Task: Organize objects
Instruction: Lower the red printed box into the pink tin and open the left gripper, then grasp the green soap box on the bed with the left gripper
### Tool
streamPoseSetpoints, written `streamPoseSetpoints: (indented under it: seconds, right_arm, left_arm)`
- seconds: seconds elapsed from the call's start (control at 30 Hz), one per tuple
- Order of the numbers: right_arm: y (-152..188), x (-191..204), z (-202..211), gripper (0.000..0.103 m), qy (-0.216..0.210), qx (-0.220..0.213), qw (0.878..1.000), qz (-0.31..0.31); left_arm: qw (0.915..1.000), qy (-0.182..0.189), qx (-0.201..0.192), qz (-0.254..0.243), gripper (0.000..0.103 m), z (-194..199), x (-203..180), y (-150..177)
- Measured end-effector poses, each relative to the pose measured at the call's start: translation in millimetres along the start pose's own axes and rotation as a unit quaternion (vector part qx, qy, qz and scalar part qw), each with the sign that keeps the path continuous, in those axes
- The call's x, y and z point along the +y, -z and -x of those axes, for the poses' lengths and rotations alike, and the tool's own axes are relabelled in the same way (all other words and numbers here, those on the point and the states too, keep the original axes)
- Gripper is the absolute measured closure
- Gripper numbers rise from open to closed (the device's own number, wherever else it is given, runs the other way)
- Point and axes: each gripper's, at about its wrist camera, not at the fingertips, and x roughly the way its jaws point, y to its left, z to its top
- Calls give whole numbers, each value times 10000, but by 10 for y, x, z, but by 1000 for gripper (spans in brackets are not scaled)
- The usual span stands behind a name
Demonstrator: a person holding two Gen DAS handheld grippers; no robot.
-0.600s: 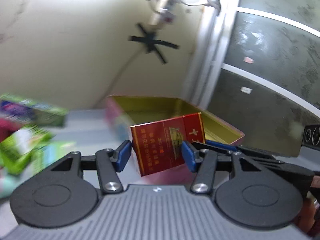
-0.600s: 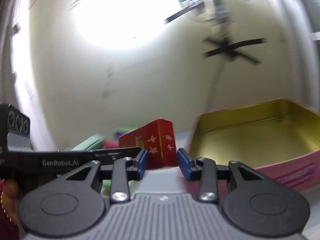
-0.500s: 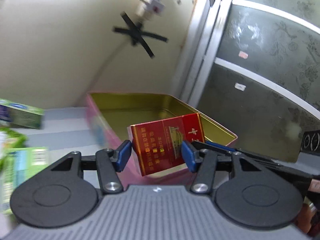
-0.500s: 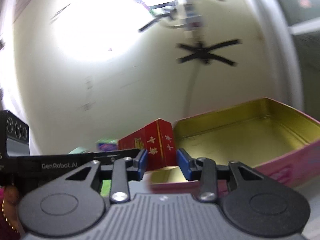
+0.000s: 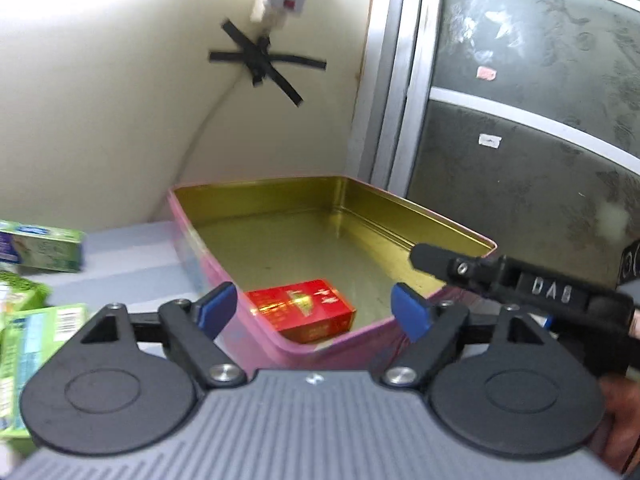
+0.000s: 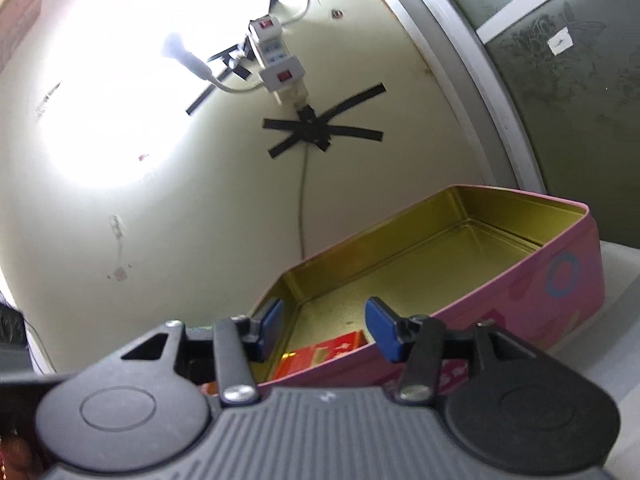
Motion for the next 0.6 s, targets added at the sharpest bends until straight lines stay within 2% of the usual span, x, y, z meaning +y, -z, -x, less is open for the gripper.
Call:
streamPoseSetpoints:
  seconds: [0.07,0.17,0.23,0.33,0.37,0.4,0.43,0.5,0.6]
  right_arm:
    - [34,111,35,53,-93,-42,9999,82]
    - [125,321,66,51,-302,86,9991,286]
    - [186,515,47,50,-481,213,9974,499]
    - [324,869,-68,38,-793,596,9918,807]
    - [392,1014,-133,35,-915,786,9881,954]
    - [453,1159,-209,26,-1005,972,9838,1126]
    - [524,1335,-319,22,-1039,1207,9779,1356]
    - [665,1627,-516,7,-955,1588,9662,1792]
    - [839,1934,-854,2,-808,1989,9501,2262]
  left_arm:
    - [10000,-42,27,-11,17,128,101,81]
    - [9991,-276,140,284,17,344,396,234]
    - [9966,-568,235,548,17,512,658,347]
    - [9902,-1068,227,877,17,799,1078,496]
    - [9873,-1284,194,918,17,880,1198,534]
    - [9838,-1533,149,923,17,954,1316,565]
    - [9791,-1803,106,940,17,1033,1445,592]
    - [9714,-2096,5,1112,17,1173,1640,637]
    - [9636,-2334,-251,1279,17,1329,1833,682]
